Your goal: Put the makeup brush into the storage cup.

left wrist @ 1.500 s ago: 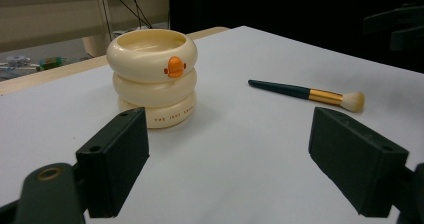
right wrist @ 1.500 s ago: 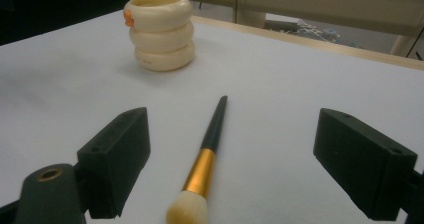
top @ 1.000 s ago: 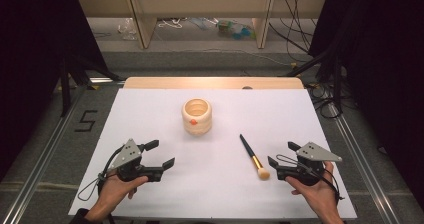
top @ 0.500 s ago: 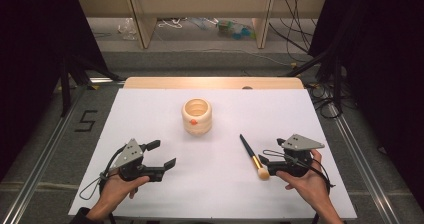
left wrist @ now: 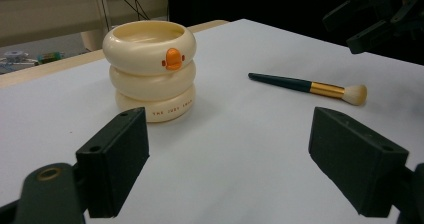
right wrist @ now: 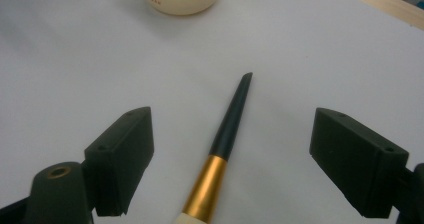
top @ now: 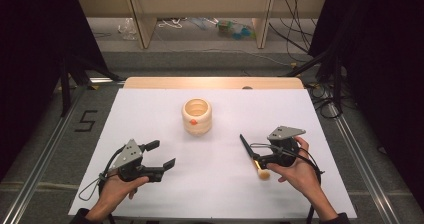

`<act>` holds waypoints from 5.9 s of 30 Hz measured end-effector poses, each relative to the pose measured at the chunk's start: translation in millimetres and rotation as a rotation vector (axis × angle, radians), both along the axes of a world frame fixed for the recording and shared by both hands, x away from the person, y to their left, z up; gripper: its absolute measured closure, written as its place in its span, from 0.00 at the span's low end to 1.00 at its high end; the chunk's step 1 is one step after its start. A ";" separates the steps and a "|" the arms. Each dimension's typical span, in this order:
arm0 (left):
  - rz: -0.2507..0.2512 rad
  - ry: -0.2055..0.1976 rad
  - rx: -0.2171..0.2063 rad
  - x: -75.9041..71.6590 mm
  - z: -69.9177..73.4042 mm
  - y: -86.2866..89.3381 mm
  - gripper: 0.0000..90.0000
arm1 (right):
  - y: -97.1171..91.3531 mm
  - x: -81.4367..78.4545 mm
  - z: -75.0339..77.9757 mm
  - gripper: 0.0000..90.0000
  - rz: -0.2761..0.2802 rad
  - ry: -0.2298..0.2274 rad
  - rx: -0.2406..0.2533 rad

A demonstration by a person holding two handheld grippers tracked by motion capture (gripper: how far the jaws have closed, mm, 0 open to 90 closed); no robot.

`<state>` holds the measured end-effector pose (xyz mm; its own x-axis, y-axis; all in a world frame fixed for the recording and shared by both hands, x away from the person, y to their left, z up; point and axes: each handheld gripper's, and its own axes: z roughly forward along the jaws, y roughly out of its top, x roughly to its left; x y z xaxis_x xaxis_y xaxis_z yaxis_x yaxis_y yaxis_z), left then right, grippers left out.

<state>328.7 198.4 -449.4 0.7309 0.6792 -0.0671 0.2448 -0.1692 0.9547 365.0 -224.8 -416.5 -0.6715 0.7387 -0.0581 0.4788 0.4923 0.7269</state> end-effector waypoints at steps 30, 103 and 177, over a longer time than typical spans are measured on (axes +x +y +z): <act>-0.004 0.005 0.010 0.0 -1.4 -1.7 0.18 | 28.2 48.3 -23.7 0.28 0.030 0.275 -0.199; -0.012 0.001 0.003 1.6 -0.5 -3.1 0.18 | 44.3 77.2 -38.3 0.82 0.065 0.461 -0.396; -0.351 0.043 0.233 7.3 -0.2 -87.8 0.18 | 124.9 -16.2 13.0 0.83 0.568 0.137 -0.497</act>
<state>336.0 110.6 -449.6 0.9203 0.3905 0.0229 0.1732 -0.4593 0.8712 348.9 -99.9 -403.6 -0.9653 0.1868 -0.1824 0.1243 0.9432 0.3082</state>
